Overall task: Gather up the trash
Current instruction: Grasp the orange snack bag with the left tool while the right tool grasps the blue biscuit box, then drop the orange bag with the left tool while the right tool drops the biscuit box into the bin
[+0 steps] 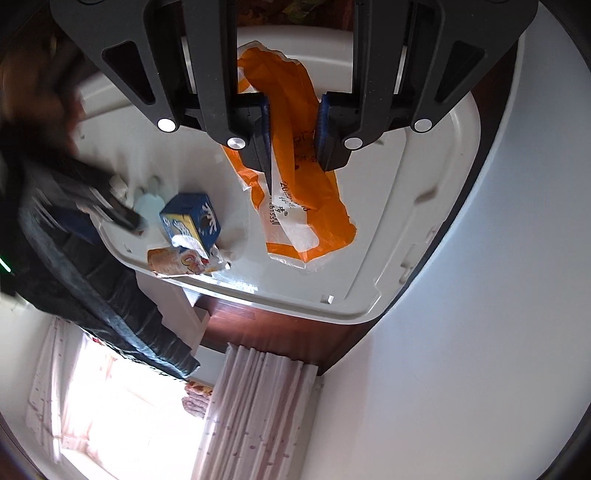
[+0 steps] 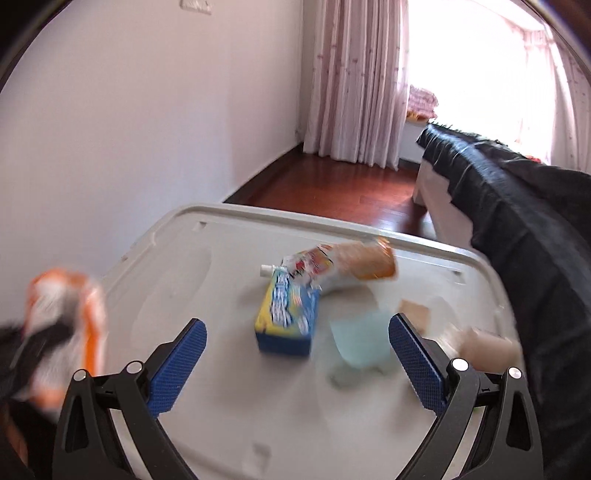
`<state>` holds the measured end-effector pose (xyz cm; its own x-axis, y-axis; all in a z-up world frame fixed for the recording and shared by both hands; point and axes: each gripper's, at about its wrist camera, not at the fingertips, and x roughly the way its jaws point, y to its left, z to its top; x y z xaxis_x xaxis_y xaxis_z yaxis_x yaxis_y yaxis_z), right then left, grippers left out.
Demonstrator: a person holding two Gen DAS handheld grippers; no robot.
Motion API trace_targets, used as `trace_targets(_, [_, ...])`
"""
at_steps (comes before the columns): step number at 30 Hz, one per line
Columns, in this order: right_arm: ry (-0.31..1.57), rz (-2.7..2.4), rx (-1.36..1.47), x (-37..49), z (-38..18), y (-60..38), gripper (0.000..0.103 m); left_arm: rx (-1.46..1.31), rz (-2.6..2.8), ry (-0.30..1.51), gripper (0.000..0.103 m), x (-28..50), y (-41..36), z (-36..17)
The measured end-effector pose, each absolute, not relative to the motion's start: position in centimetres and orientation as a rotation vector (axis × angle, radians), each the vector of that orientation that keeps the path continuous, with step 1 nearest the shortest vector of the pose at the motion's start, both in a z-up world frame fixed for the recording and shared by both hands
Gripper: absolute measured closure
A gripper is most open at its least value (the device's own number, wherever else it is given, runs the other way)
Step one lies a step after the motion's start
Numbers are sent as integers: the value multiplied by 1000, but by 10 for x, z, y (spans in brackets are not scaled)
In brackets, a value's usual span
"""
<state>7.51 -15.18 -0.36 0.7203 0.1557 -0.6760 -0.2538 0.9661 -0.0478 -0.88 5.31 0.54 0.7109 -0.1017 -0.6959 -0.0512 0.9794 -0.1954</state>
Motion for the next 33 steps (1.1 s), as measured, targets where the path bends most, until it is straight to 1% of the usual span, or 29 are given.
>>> trace_targets(4, [805,188,-204,124,-25,-128,6,-238,-61,791,86,-8,52,1])
trace_targets(9, [878,172,-277,156,-53,-109,7,-241,-94,775,86,-10,46,6])
trace_targets(12, [920,165,-312,167,-66,-103,18,-245,-104,766,86,-11,46,7])
trace_targets(13, [949,164,-315,170,-73,-102,27,-248,-105,766,86,-12,47,8])
trace_targets(14, [966,166,-317,172,-77,-101,39,-253,-105,766,86,-11,47,8])
trace_targets(15, [975,168,-324,173,-80,-100,46,-257,-104,767,86,-11,48,8])
trace_targets(18, [941,185,-336,163,-76,-98,47,-263,-101,766,86,-9,47,7])
trace_targets(21, [888,225,-335,142,-59,-96,48,-267,-100,761,86,-13,48,7])
trace_targets(25, [800,276,-277,101,-18,-104,47,-245,-97,749,86,-19,46,8])
trace_targets(29, [733,286,-222,39,21,-125,47,-229,-90,750,86,-35,46,10])
trace_targets(31, [723,285,-216,-2,29,-138,47,-220,-97,758,86,-51,44,9])
trace_targets(33, [752,278,-203,-44,22,-152,47,-223,-110,784,86,-73,40,3])
